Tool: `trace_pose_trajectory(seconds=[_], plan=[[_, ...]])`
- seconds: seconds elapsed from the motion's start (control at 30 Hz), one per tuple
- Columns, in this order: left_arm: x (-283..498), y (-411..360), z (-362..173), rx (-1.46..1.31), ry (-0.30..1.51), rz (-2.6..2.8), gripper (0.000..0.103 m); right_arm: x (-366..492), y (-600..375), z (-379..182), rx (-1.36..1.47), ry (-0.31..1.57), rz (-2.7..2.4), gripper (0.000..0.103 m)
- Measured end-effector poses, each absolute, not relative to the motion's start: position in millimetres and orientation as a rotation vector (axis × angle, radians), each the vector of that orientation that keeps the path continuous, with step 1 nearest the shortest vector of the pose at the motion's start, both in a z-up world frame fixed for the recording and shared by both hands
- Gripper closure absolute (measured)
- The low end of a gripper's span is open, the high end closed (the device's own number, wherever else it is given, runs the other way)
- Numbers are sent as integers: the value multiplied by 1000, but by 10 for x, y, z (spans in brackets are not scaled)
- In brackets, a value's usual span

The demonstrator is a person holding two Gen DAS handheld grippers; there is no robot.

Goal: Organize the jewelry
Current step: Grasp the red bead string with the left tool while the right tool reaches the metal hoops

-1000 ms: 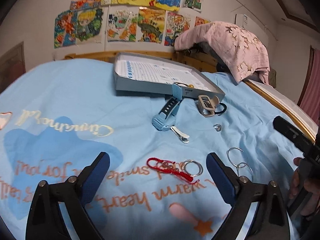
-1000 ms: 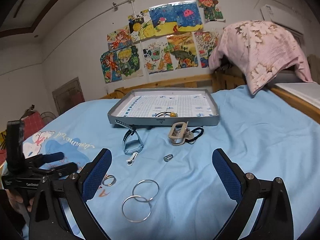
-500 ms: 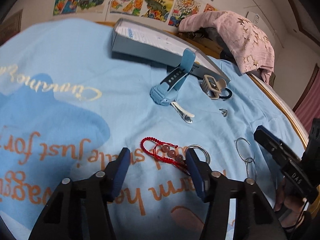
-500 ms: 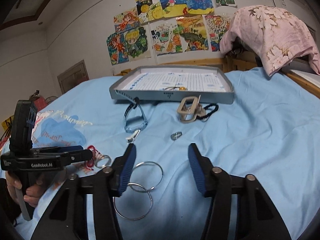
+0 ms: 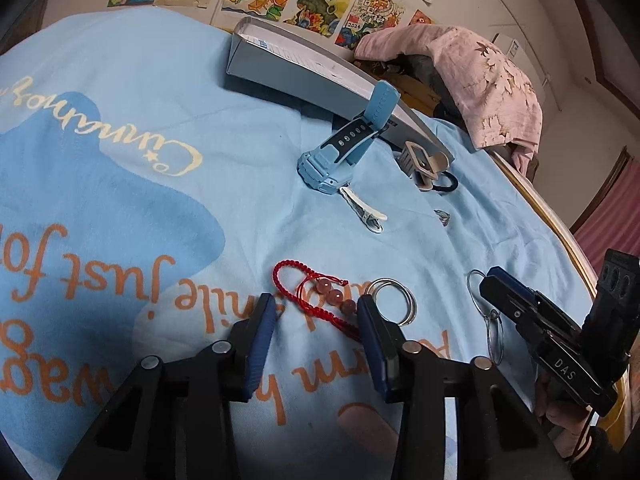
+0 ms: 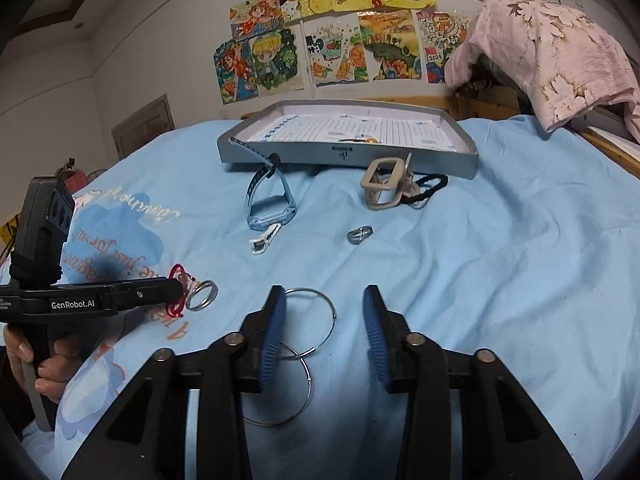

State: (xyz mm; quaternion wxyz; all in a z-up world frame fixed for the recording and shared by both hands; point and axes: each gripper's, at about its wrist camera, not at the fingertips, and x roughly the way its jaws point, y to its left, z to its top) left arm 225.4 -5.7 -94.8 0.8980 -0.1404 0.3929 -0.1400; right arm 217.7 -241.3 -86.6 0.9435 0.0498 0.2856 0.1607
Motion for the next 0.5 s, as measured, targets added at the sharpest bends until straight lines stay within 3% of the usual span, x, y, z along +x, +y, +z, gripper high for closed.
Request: trace_pose_trajectory(seconds=[0.27,0.4,0.5], plan=[[2283,-38,-981,-310,824,-301,74,2224,-2442,-946,130,640,320,74],[2292,-30,-995,-313,830,-297,87,2232,-2458,-972,143,654,320,78],[2293,-3,-1011,-325,830,-286,91,2249,-2480,-994,165,667,328,84]])
